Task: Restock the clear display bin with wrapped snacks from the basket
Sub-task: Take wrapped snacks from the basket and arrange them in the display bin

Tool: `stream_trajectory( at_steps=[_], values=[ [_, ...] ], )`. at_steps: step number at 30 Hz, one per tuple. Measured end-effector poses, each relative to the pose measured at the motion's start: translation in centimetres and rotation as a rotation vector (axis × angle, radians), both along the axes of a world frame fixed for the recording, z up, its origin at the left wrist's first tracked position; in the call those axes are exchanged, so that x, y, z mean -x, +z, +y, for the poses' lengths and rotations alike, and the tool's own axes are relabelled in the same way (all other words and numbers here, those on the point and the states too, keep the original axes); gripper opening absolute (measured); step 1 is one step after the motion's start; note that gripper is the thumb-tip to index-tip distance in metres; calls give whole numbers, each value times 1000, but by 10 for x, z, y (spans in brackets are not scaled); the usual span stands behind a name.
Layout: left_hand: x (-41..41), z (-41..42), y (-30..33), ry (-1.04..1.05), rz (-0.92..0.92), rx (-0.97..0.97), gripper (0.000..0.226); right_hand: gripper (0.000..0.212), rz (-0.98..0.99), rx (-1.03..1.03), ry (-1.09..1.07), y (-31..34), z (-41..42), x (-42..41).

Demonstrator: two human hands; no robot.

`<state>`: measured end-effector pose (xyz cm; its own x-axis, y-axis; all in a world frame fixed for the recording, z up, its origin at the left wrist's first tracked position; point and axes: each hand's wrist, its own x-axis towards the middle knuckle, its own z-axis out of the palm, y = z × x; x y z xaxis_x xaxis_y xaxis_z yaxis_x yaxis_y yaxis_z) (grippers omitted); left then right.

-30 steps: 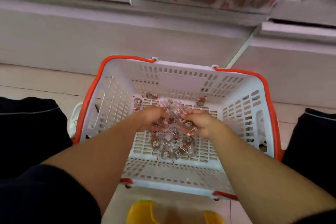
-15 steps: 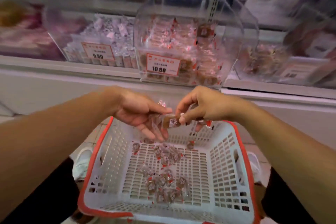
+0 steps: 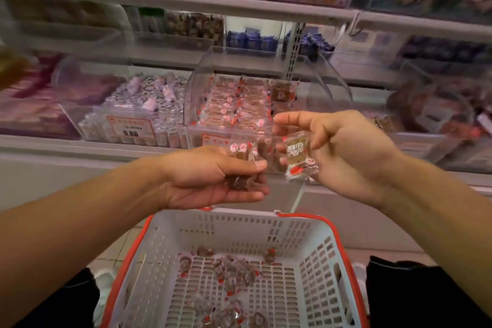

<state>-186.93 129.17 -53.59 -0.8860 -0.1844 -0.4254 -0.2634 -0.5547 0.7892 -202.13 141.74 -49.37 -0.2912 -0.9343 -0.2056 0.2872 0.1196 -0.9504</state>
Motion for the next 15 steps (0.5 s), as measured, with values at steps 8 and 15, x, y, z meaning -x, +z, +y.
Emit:
stream_trajectory(
  at_steps=[8, 15],
  values=[
    [21, 0, 3, 24, 133, -85, 30, 62, 83, 53, 14, -1, -9, 9],
    [20, -3, 8, -34, 121, 48, 22, 63, 313, 61, 86, -6, -1, 16]
  ],
)
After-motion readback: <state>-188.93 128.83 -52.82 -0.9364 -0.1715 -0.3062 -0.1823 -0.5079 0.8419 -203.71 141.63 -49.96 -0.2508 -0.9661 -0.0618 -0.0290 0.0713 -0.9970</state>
